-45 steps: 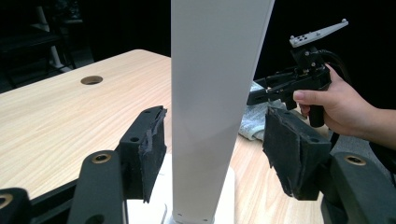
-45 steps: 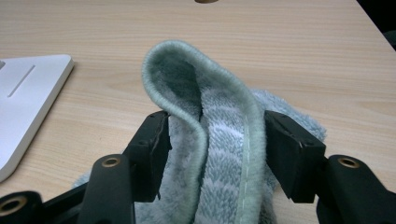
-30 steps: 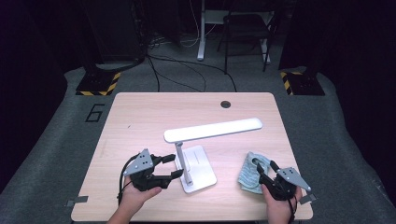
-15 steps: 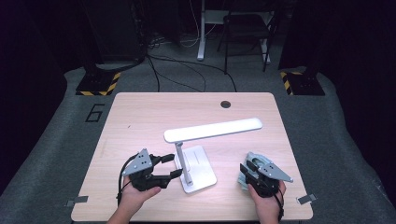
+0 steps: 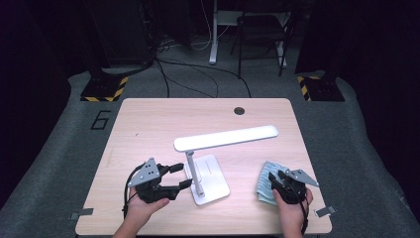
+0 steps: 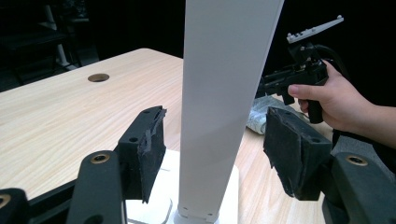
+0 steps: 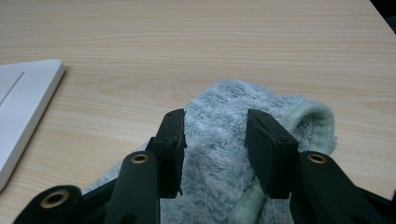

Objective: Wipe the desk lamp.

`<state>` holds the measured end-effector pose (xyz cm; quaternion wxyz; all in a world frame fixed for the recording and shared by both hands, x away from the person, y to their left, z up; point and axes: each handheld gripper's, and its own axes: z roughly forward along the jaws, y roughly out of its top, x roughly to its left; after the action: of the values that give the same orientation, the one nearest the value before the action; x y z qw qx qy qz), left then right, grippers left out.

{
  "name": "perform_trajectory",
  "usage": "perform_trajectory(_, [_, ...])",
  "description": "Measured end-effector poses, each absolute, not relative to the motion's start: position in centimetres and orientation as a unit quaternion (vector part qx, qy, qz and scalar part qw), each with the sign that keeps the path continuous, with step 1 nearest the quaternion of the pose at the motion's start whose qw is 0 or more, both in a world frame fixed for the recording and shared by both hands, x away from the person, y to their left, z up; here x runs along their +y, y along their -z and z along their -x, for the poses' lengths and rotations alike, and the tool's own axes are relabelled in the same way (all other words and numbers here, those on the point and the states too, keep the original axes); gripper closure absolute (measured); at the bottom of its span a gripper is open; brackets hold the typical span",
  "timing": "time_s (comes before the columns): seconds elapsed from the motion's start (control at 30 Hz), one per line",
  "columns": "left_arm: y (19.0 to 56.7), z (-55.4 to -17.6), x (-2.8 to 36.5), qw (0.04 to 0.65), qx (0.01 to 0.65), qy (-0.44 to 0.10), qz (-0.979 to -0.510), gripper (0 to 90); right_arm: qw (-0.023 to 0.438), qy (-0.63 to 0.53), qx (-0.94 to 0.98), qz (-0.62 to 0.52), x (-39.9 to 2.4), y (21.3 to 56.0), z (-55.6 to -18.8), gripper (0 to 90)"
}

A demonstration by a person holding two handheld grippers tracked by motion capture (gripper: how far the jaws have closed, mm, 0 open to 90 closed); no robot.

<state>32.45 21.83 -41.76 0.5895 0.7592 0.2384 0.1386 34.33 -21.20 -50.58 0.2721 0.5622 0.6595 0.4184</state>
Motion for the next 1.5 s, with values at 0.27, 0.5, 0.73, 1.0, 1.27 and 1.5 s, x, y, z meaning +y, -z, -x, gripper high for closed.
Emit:
perform_trajectory(0.27, [41.7, -32.5, 22.1, 0.591, 0.240, -0.141, -0.757, 38.4, 0.269, -0.426, 0.658, -0.559, -21.2, 50.5, -34.1, 54.1])
perform_trajectory(0.5, [41.6, -32.4, 22.2, 0.591, 0.239, -0.138, -0.758, 38.4, 0.270, -0.464, 0.648, -0.540, -20.7, 49.5, -33.0, 51.4])
perform_trajectory(0.73, [41.3, -32.4, 22.6, 0.591, 0.241, -0.145, -0.756, 38.6, 0.269, -0.484, 0.659, -0.509, -19.2, 48.4, -32.2, 51.2])
perform_trajectory(1.0, [41.0, -32.5, 23.8, 0.592, 0.258, -0.151, -0.748, 38.5, 0.272, -0.508, 0.684, -0.447, -15.6, 46.8, -31.1, 48.9])
perform_trajectory(1.27, [40.9, -32.6, 24.2, 0.586, 0.270, -0.154, -0.749, 38.9, 0.238, -0.538, 0.716, -0.376, -11.2, 45.7, -30.6, 43.8])
perform_trajectory(1.5, [40.7, -32.5, 24.6, 0.585, 0.264, -0.157, -0.750, 36.9, 0.219, -0.544, 0.733, -0.346, -8.5, 46.0, -31.0, 44.5])
